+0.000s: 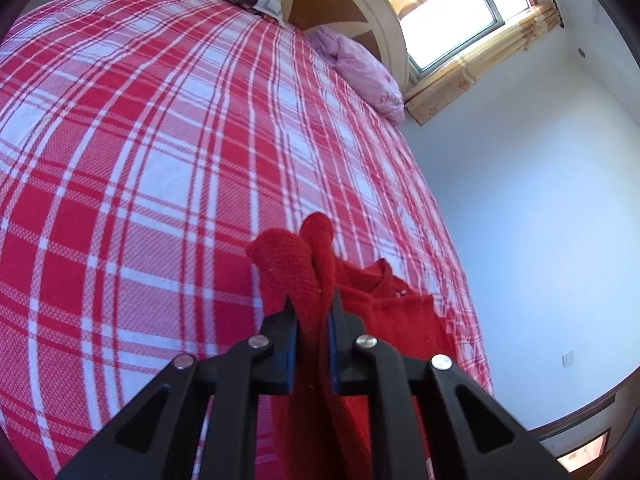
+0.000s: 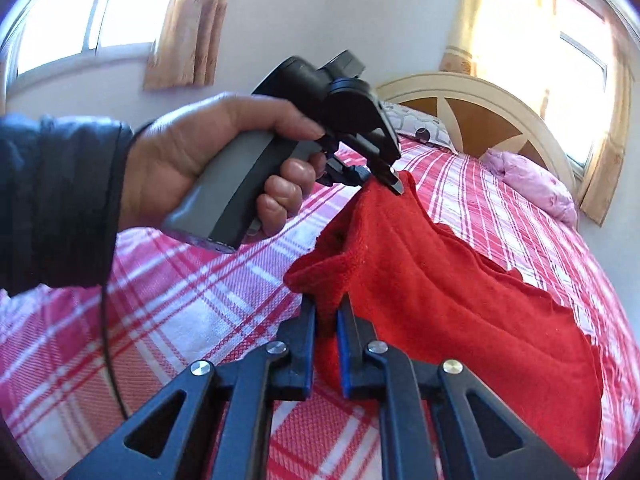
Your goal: Fold small clothes
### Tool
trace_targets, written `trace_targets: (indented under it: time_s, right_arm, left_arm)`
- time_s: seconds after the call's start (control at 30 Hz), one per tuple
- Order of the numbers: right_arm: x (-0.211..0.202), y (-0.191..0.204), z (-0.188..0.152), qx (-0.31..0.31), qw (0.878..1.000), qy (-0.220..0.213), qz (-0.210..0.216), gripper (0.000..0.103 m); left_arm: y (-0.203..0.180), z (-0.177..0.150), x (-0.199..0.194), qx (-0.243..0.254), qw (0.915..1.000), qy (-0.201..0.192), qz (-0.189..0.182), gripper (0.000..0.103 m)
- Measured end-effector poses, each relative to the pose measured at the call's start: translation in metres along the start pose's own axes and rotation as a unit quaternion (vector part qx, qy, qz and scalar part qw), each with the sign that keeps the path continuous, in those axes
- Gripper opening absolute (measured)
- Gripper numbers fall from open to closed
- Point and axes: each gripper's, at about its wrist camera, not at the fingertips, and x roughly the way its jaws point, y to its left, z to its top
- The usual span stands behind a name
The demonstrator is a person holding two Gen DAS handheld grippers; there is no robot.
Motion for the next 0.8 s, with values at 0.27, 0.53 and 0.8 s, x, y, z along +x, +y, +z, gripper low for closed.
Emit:
trace_targets:
  time_s: [0.27,0.53,0.8]
  right_arm:
    - [-0.024,-0.047,-0.001,0.071,0.997,-0.016,0.014,0.007]
    - [-0.048,-0.099,-0.012,0.139,0.990,-0.032,0.013,0.007]
    - [-0.071,-0.147,-0.031,0.194,0.980,-0.041,0.000,0.007]
  left_arm:
    - [-0.044,0.002,0.009,0.018,0.9998,-0.005,-0.008,0.012]
    - [-0.092,0.002,0.023,0.049,0.9987,-0.003,-0.015,0.012]
    - [-0.138,-0.004,0.051,0.079,0.9967,0.011,-0.016,0.012]
